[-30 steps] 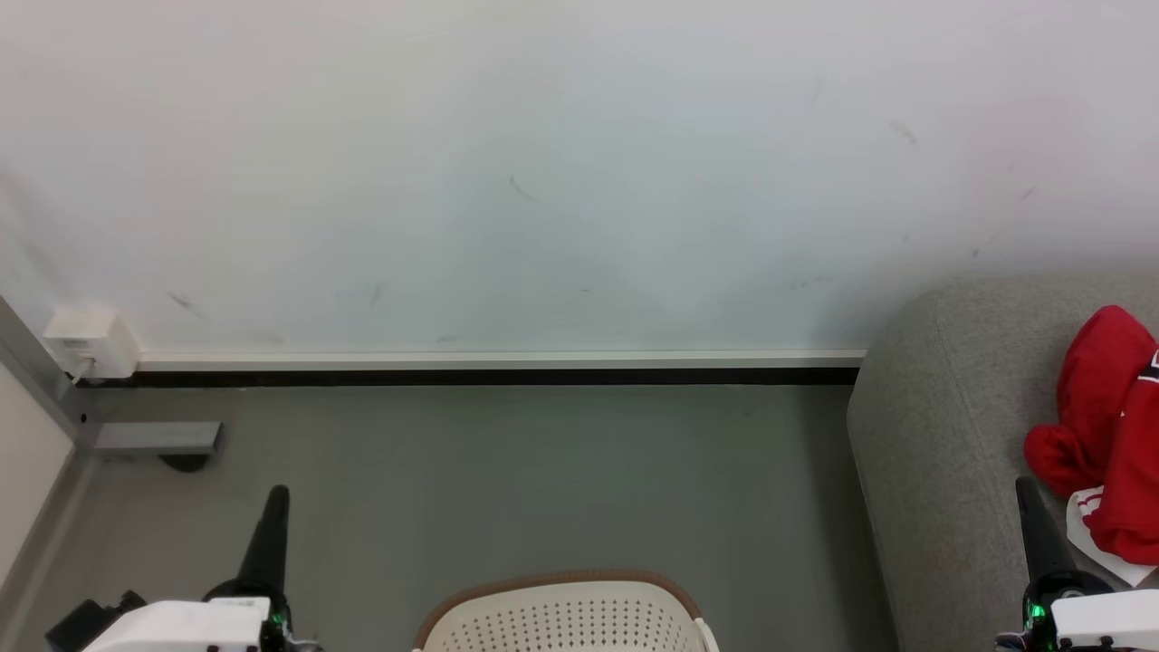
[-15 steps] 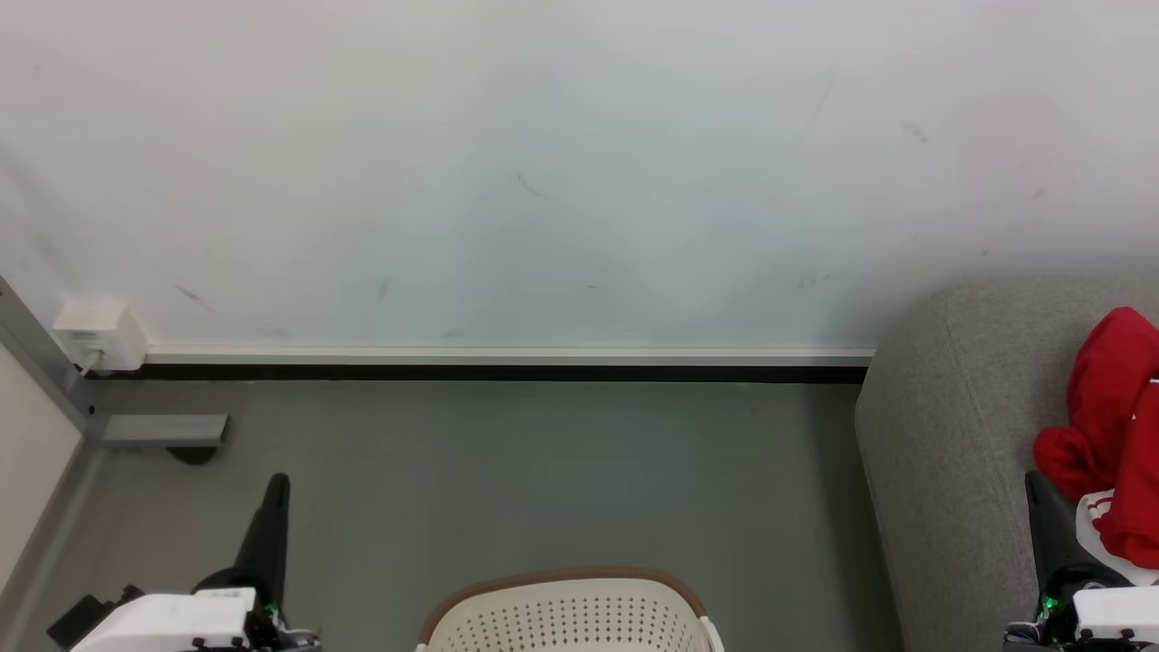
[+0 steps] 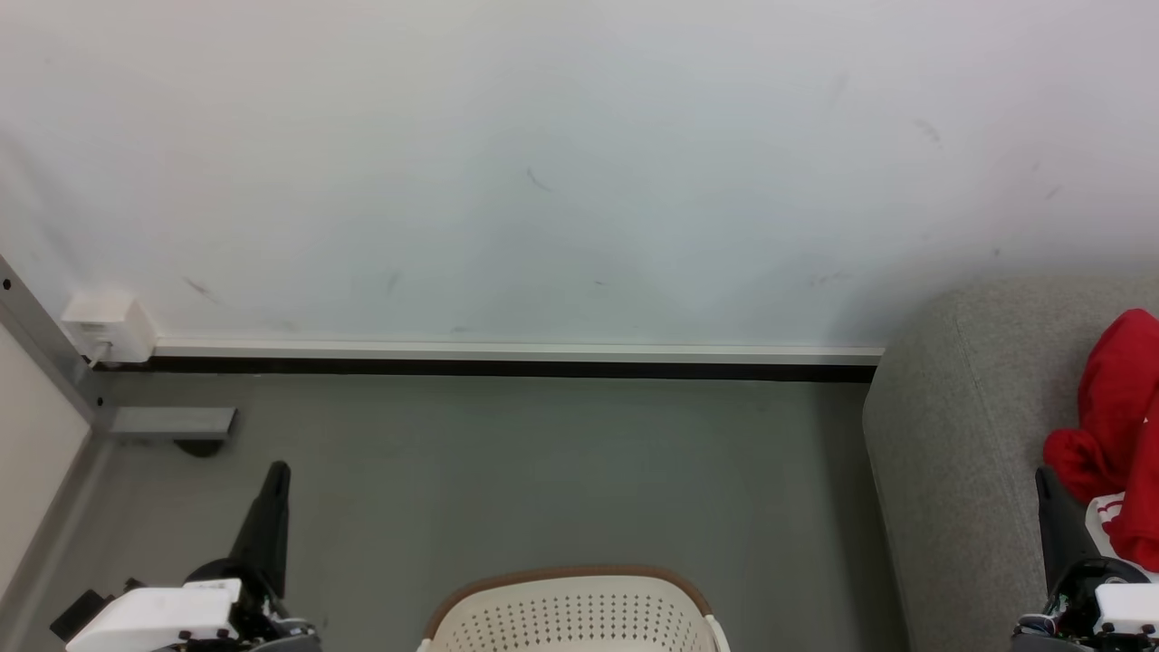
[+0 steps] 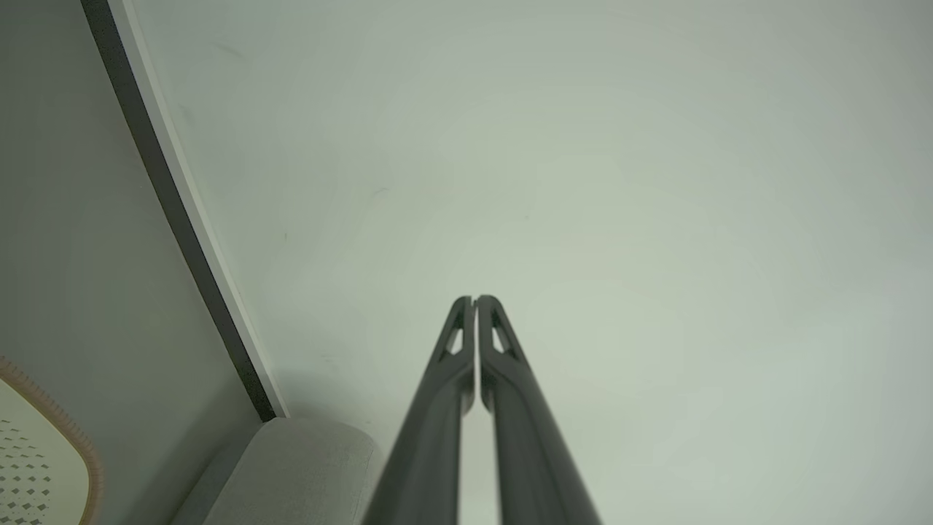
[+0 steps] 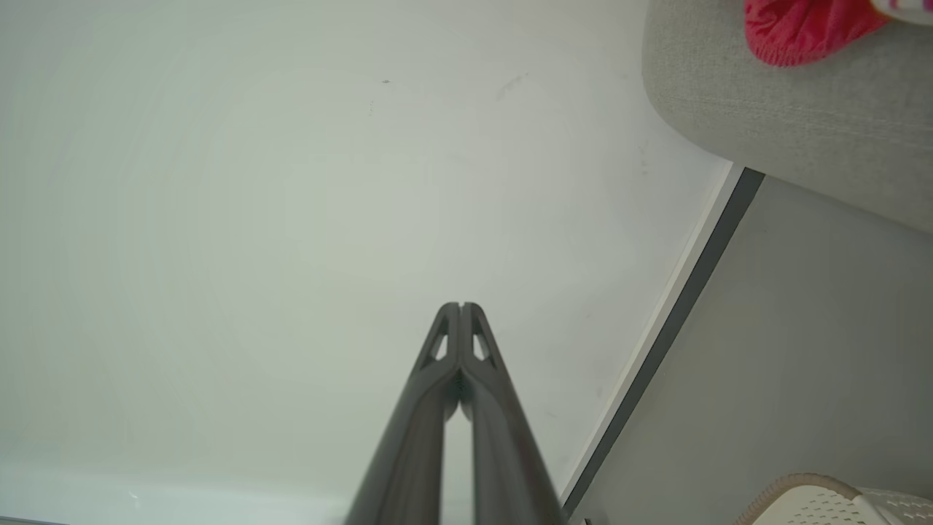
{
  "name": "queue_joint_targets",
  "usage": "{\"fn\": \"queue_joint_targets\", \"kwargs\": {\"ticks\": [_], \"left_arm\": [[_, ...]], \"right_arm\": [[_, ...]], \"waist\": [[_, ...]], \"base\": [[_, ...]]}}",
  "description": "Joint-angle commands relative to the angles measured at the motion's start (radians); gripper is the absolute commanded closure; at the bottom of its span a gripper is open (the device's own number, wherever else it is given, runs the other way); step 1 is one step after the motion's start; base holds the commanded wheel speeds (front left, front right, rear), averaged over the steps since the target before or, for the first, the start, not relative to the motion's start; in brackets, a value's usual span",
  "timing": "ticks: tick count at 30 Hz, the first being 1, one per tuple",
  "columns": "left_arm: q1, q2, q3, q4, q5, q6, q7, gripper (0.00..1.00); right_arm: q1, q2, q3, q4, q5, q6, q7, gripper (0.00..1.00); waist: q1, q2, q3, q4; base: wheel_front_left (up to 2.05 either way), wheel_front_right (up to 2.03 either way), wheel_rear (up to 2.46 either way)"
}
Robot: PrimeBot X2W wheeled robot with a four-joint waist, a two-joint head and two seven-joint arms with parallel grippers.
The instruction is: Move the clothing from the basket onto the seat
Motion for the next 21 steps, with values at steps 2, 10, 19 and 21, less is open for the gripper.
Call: {"fn": "queue_joint_targets", "kwargs": {"ticks": [2,10,19,21], "left_arm": [[-0.008,0.002,0.005,-0.008,-0.022,0.001,0.007,1.0],[-0.009,0.002,0.006,-0.01,-0.048,0.002,0.014,1.0],[-0.009,0.002,0.006,-0.011,-0.048,0.002,0.014,1.0],[-0.009,0.002,0.006,-0.011,-0.048,0.002,0.014,1.0]], "right_arm": [[-0.014,-0.012,0.005,-0.005,0.03,-0.002,-0.006,1.0],[-0.016,-0.037,0.029,-0.015,0.078,-0.002,-0.026,1.0],[-0.016,-0.06,0.058,-0.024,0.105,-0.002,-0.049,1.0],[-0.017,-0.065,0.065,-0.026,0.112,-0.002,-0.055,1.0]], "waist": [[0.0,0.0,0.001,0.002],[0.0,0.0,0.003,0.005],[0.0,0.0,0.003,0.005],[0.0,0.0,0.003,0.005]], "base": [[0.0,0.0,0.0],[0.0,0.0,0.0],[0.0,0.0,0.0],[0.0,0.0,0.0]]}}
